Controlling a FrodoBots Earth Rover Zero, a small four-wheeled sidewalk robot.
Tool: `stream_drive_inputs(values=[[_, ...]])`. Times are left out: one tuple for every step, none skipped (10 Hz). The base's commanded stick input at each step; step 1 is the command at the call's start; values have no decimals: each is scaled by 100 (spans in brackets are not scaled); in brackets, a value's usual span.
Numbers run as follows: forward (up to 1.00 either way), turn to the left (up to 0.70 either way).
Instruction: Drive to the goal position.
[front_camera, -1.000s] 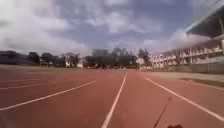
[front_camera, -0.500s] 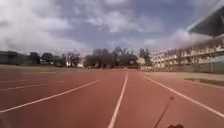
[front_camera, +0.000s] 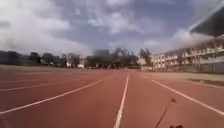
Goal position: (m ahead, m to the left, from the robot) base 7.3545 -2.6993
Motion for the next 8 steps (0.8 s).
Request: stream_drive_inputs(values=[[70, 0], [70, 0], [70, 0], [70, 0], [70, 0], [70, 0], [70, 0], [70, 0]])
